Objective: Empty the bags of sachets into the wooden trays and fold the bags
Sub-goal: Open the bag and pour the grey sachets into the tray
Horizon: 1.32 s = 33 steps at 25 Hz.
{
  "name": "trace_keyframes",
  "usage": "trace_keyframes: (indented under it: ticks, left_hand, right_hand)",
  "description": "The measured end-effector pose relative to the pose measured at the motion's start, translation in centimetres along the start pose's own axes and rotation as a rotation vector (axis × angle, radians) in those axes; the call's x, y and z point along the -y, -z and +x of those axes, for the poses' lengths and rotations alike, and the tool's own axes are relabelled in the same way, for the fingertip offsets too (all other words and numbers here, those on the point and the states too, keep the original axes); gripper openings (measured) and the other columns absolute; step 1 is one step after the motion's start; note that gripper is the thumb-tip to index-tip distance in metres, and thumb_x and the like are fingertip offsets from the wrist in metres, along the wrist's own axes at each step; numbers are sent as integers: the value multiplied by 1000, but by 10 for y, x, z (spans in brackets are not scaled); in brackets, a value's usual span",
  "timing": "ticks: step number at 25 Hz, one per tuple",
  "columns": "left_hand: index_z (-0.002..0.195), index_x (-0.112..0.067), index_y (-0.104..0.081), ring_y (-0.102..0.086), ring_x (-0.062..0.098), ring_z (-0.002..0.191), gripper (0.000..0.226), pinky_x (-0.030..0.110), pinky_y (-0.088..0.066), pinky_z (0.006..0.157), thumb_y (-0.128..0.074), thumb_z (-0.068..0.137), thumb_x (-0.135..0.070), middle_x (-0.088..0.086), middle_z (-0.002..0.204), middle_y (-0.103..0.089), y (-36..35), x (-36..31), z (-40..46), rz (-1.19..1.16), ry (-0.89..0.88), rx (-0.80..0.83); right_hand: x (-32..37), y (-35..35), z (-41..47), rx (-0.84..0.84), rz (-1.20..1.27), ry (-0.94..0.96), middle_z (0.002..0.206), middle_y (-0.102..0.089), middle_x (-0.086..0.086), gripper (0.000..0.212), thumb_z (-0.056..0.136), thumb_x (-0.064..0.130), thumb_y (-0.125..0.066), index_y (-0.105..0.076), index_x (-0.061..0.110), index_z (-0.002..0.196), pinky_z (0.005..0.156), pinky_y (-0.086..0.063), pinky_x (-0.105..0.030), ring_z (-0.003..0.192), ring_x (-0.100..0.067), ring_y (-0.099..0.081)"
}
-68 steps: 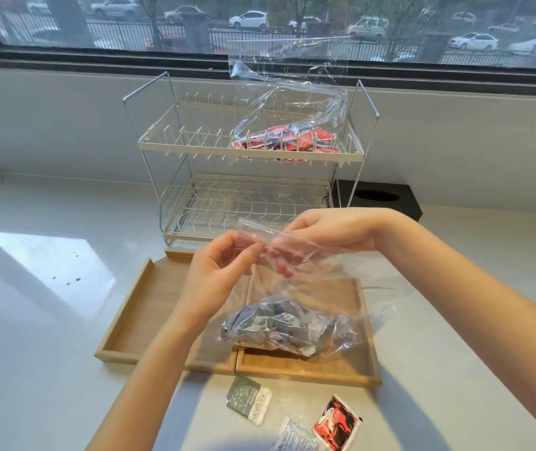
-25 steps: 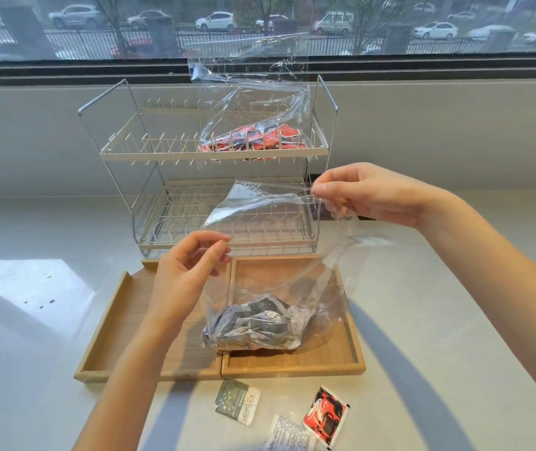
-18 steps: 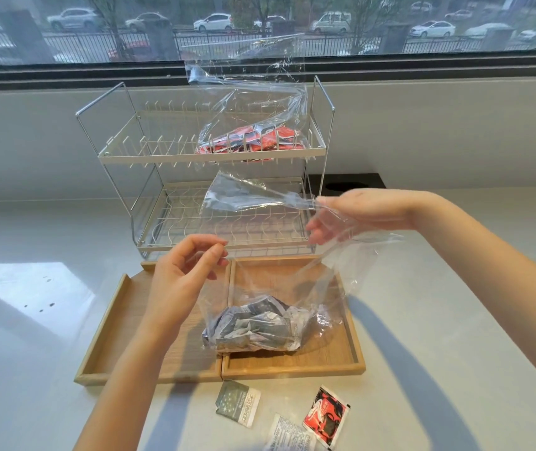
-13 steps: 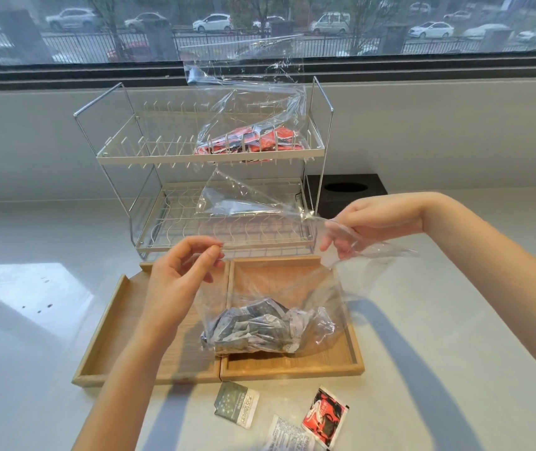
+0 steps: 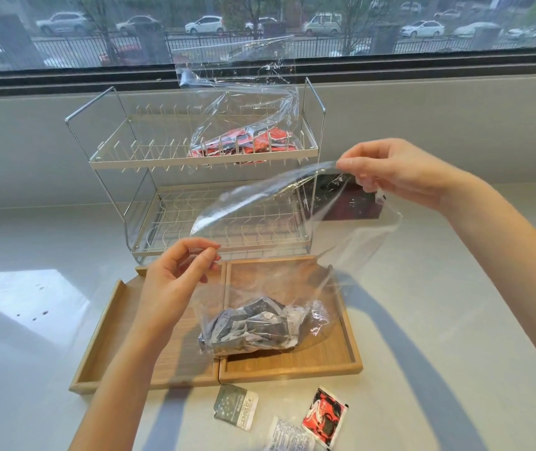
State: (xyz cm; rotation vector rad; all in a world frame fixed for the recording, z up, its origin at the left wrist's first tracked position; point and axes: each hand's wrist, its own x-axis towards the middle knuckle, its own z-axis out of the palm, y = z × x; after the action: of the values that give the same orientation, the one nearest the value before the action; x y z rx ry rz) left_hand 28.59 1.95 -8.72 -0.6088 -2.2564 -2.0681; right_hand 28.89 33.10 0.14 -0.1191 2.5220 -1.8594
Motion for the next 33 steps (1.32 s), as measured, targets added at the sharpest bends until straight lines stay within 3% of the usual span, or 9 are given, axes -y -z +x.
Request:
trace_keyframes:
  ticks: [4,6,9,15,18,20,24,28,33]
  left_hand:
    - [76,-37,-66,-61,-1,67,24,9,-46,57,-57,83,-15,-17,71,-68,1,2,1,-13,-2,-59]
    - [75,-37,-65,-61,-2,67,27,9,-46,57,-57,84,-14,-18,71,-68,2,3,1,-6,-5,-96]
    - [77,-37,-64,-61,-4,68,26,8,-47,58,-56,86,-14,-20,71,-68,2,6,3,1,-8,-133]
    - [82,-32,-63,-61,-4,69,18,8,-47,59,-55,86,-15,-13,75,-65,-5,8,12,-23,11,-212]
    - [84,-31,-62,-61,-5,69,18,9,-47,60,-54,87,-16,-11,80,-63,-5,8,16,-14,10,-220]
    - [83,-32,-63,-61,-4,70,18,9,-47,60,-55,86,-16,-13,78,-64,-4,10,18,-10,17,-222]
    - [84,-33,-63,-61,-3,71,17,10,-47,60,-55,86,-18,-20,72,-67,-3,14,20,-7,16,-193]
    - [90,-36,-64,-66,2,80,11,15,-52,69,-57,81,-35,-18,80,-70,-3,15,18,-25,39,-142]
    - [116,-46,-45,-56,-8,104,57,12,-46,87,-61,62,-53,-21,114,-59,7,39,-10,132,142,92]
  right_hand:
    - [-5,1,0,-50,-102,-17,56,-56,16,22,87,38,-53,-69,24,81,60,-41,-13,56,-4,-48]
    - [-16,2,-4,-109,-31,-88,65,-64,14,31,90,44,-43,-67,25,92,70,-45,-19,61,-4,-57]
    - [-40,-1,-18,-151,182,-91,82,-70,9,35,92,42,-37,-54,23,116,72,-50,-21,73,-4,-67]
    - [-97,-44,-55,-92,271,-86,122,-59,5,94,54,65,-70,-34,29,132,95,-45,-24,116,-8,-56]
    - [-124,-67,-62,-54,177,-224,126,-54,7,74,75,27,-67,-29,25,138,90,-44,-16,120,-11,-51]
    - [-140,-84,-63,-7,66,-318,129,-51,4,68,79,14,-66,-32,21,137,83,-44,-6,114,-8,-50]
    - [-161,-110,-61,-15,-79,-386,126,-56,-2,45,83,16,-63,-50,17,126,97,-44,-26,111,-16,-55]
    - [-167,-125,-59,-151,-131,-368,95,-67,-3,14,84,20,-61,-60,26,97,77,-47,-23,85,-16,-62]
    - [-170,-135,-56,-256,-145,-390,82,-67,-8,3,84,22,-60,-62,20,84,73,-47,-30,82,-26,-65]
